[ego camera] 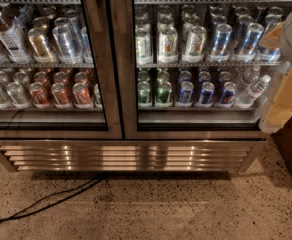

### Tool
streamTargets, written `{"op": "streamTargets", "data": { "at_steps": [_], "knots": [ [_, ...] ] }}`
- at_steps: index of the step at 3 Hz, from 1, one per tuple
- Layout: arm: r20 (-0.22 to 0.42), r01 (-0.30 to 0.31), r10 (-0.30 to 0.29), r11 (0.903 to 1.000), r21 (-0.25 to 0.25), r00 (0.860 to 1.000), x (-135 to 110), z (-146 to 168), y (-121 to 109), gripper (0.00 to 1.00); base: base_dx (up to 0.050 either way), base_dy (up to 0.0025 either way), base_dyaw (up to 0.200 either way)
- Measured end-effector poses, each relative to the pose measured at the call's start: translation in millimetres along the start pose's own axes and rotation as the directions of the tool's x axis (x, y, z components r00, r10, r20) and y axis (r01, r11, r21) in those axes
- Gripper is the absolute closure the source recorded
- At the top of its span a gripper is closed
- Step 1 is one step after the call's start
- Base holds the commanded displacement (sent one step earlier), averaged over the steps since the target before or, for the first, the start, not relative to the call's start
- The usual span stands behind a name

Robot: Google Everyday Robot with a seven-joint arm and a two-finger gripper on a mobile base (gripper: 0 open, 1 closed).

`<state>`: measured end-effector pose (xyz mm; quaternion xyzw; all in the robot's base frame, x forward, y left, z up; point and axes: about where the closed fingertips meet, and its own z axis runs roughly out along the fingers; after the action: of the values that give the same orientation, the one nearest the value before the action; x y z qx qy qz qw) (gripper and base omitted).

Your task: Open left fridge door

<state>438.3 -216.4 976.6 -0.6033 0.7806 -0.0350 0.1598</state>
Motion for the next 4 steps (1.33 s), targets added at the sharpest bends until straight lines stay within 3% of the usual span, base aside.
{"op": "streamTargets", "data": {
  "at_steps": [1,2,3,4],
  "knots": [
    [0.000,0.000,0.000,1.0000,-0.001,1.000,-0.3,0.2,0.1,0.00,0.000,0.00000,0.000],
    [0.006,0.013,-0.012,0.9990,-0.044,1.000,-22.2,13.1,6.2,0.00,0.000,0.00000,0.000],
    [0.094,0.103,-0.087,0.9783,-0.180,0.992,-73.9,51.6,33.6,0.00,0.000,0.00000,0.000],
    [0.268,0.187,-0.093,0.9173,-0.352,0.959,-129.8,86.2,75.3,0.00,0.000,0.00000,0.000]
  ]
}}
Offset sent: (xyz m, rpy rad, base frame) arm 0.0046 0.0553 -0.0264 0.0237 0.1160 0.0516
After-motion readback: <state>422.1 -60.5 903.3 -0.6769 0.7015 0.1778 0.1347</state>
